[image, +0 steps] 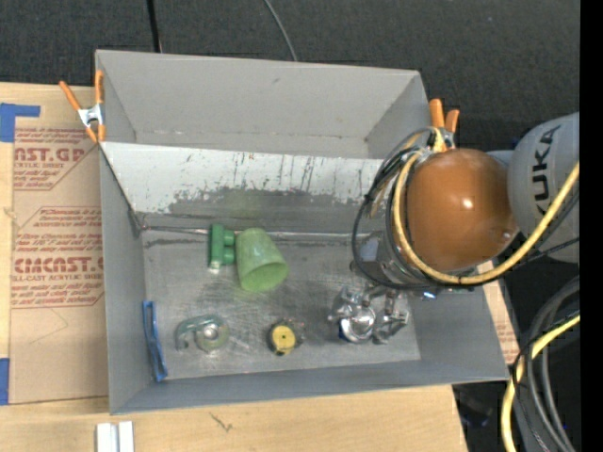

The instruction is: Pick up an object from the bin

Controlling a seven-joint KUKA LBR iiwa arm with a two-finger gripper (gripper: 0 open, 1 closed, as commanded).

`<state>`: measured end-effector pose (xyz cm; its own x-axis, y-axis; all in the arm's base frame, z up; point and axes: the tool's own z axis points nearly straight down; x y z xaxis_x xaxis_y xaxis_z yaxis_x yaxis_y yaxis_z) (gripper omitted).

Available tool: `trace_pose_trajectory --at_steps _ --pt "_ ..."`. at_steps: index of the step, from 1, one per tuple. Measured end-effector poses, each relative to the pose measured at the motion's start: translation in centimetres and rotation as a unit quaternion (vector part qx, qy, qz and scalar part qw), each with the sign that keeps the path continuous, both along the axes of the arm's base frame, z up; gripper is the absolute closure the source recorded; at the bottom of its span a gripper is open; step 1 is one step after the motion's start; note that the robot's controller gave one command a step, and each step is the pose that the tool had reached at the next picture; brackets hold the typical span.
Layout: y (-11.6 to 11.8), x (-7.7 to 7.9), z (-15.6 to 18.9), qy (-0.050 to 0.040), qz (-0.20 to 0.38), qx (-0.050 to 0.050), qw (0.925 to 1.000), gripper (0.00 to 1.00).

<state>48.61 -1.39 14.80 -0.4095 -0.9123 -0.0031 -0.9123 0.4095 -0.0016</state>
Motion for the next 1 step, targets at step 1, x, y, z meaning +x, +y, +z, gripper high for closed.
trace_pose_trajectory --at_steps 1 --pt "0.15 -0.01 0.78 0.0009 0.0 0.0 1.0 1.0"
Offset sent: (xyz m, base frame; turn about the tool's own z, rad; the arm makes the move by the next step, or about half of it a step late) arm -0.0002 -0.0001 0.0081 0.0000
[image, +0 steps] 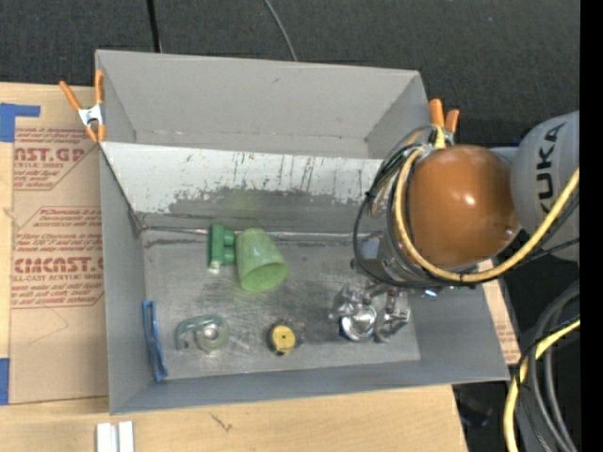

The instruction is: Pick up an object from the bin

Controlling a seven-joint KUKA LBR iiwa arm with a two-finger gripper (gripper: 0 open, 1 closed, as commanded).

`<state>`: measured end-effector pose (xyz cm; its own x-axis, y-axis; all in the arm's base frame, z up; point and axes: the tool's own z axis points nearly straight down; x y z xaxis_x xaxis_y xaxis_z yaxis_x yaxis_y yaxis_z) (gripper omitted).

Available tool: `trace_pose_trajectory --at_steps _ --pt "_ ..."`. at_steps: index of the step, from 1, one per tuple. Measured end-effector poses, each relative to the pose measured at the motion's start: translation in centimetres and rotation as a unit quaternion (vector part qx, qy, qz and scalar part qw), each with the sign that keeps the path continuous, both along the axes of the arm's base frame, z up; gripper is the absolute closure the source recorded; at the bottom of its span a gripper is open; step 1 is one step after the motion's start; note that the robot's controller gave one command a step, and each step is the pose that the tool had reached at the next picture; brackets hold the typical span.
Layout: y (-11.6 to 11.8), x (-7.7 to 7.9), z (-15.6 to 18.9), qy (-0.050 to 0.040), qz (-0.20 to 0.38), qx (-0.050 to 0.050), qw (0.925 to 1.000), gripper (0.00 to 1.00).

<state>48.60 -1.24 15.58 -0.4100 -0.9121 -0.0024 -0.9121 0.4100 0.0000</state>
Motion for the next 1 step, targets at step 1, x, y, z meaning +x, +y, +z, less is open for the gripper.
trace_pose_trajectory --at_steps 1 --pt "0.13 0.08 4.44 -0.0019 -0.001 0.0 1.0 1.0"
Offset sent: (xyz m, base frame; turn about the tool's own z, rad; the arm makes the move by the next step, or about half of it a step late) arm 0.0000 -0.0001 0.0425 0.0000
